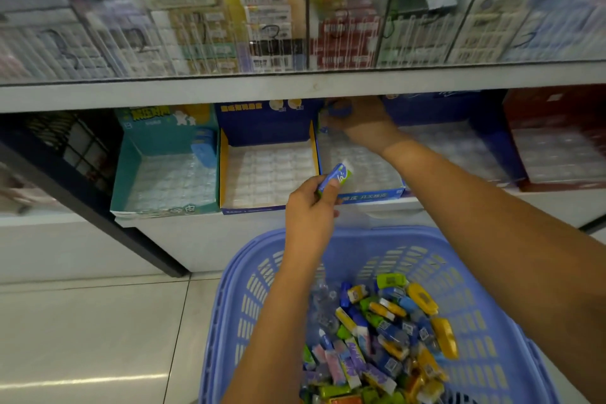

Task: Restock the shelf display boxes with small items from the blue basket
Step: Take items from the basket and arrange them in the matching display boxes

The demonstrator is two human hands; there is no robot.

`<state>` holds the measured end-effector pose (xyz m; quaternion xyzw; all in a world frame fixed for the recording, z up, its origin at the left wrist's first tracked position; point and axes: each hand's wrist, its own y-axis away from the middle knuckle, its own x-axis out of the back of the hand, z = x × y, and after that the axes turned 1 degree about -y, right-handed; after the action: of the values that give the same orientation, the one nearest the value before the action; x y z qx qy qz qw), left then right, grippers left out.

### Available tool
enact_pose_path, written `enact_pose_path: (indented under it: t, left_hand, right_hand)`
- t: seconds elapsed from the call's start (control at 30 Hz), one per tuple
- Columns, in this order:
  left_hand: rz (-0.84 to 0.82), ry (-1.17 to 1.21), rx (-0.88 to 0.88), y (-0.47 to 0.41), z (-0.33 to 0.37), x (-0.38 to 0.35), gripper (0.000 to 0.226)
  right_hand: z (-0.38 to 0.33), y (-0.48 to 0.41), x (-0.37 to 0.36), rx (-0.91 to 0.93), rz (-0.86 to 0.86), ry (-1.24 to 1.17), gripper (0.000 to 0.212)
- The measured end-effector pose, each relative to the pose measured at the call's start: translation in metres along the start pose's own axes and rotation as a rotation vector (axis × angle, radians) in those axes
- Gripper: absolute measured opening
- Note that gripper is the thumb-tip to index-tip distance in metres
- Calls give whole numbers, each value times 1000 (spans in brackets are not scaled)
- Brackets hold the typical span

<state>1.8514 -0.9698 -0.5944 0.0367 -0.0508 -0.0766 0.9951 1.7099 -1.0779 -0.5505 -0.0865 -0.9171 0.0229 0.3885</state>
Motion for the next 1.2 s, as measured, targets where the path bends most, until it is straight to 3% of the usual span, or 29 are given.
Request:
enact_pose_path:
  t: [0.1, 0.17, 0.23, 0.3, 0.37, 0.53, 0.67, 0.77, 0.93, 1.2]
  left_hand:
    - [12, 64, -21, 5, 6, 2, 14]
    - [28, -2, -83, 8, 9, 3, 12]
    - [64, -156, -165, 9, 12, 4, 12]
    - [98, -259, -226, 9, 16, 5, 15]
    - [100, -292, -274, 9, 23, 6, 15]
    - [80, -261, -354, 10, 32, 1, 25]
    - [-177, -683, -364, 9, 13, -12, 48]
    - [-293, -948, -359, 12, -7, -15, 60]
    - [-264, -959, -453, 11, -20, -13, 62]
    - [-235, -947, -479, 8, -26, -16, 62]
  right_hand:
    - [-5, 41, 17, -69, -15, -294, 12]
    - [-3, 75, 30, 20, -105, -394, 14]
    - [-1, 104, 39, 214, -169, -100, 24]
    - [0, 119, 41, 388, -129, 200, 30]
    - [-1, 122, 44, 444, -105, 291, 33]
    - [3, 103, 48, 305, -115, 145, 34]
    - [10, 57, 37, 132, 73, 82, 27]
    - [11, 22, 22, 46, 108, 49, 25]
    - [14, -3, -1, 94, -15, 14, 25]
    - [29, -13, -13, 178, -41, 135, 27]
